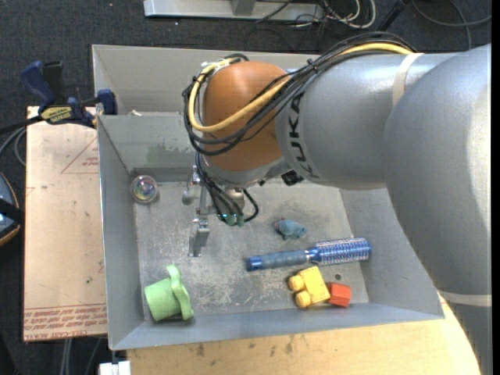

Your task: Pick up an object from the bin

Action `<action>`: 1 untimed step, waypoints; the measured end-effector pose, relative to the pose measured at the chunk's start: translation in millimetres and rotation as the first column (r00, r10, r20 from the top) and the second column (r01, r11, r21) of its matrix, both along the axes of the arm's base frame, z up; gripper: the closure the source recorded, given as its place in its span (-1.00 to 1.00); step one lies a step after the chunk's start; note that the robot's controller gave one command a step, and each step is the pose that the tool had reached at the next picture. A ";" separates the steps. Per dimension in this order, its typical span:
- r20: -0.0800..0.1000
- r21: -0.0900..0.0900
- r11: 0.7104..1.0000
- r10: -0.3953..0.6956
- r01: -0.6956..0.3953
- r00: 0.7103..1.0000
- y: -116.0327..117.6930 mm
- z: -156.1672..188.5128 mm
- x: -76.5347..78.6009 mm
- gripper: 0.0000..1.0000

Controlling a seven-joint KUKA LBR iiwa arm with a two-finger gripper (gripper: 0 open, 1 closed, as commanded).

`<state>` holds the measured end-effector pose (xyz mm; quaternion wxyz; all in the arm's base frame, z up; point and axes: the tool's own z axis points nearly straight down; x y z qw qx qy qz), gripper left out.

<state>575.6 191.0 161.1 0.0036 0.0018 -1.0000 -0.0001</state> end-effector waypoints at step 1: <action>0.000 0.002 1.000 0.009 -0.009 1.000 55.5 -81.3 -58.7 -1.00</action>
Offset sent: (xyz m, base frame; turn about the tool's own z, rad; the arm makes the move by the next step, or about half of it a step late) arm -0.0549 0.0511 -0.0780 -0.0017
